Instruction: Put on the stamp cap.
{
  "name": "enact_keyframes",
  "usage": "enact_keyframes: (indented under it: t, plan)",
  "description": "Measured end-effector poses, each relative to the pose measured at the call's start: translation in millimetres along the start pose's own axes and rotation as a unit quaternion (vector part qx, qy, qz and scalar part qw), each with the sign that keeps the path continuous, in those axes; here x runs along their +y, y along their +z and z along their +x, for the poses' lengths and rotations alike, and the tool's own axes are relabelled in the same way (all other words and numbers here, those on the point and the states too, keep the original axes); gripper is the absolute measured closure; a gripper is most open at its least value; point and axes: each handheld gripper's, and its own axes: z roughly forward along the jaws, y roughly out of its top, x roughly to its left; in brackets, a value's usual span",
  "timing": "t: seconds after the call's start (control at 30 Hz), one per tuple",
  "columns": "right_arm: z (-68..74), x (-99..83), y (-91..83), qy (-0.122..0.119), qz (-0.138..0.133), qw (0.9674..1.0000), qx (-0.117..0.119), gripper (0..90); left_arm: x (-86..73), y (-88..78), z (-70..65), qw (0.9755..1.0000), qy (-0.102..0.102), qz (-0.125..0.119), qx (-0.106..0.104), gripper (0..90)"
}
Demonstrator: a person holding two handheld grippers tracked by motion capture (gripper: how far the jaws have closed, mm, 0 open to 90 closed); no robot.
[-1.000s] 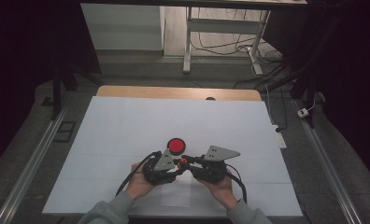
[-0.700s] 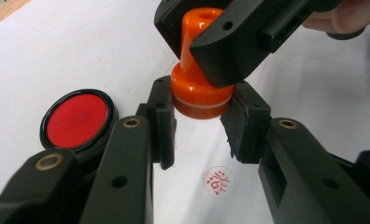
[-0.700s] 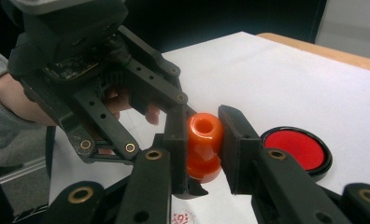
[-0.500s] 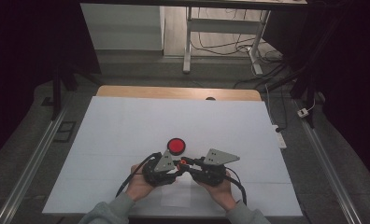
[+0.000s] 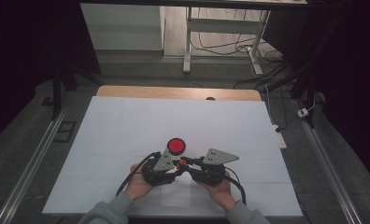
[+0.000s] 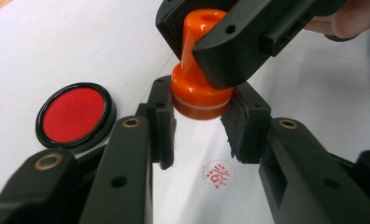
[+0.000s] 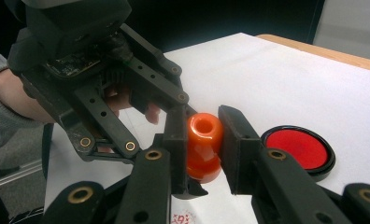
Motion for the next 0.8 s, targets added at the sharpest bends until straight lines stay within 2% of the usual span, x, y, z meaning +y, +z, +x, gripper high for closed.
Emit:
enact_keyframes:
  t: [0.47, 0.8]
  plan:
    - [0.9, 1.7, -0.6, -0.006, 0.001, 1.0, -0.004, 72.5, -0.3, 0.3, -0.1, 1.0, 0.001, -0.006, 0.002, 64.0]
    - [2.2, 1.1, 1.6, -0.007, 0.005, 1.0, -0.001, 72.4, -0.4, 1.7, 0.4, 1.0, -0.004, -0.008, 0.0, 59.1]
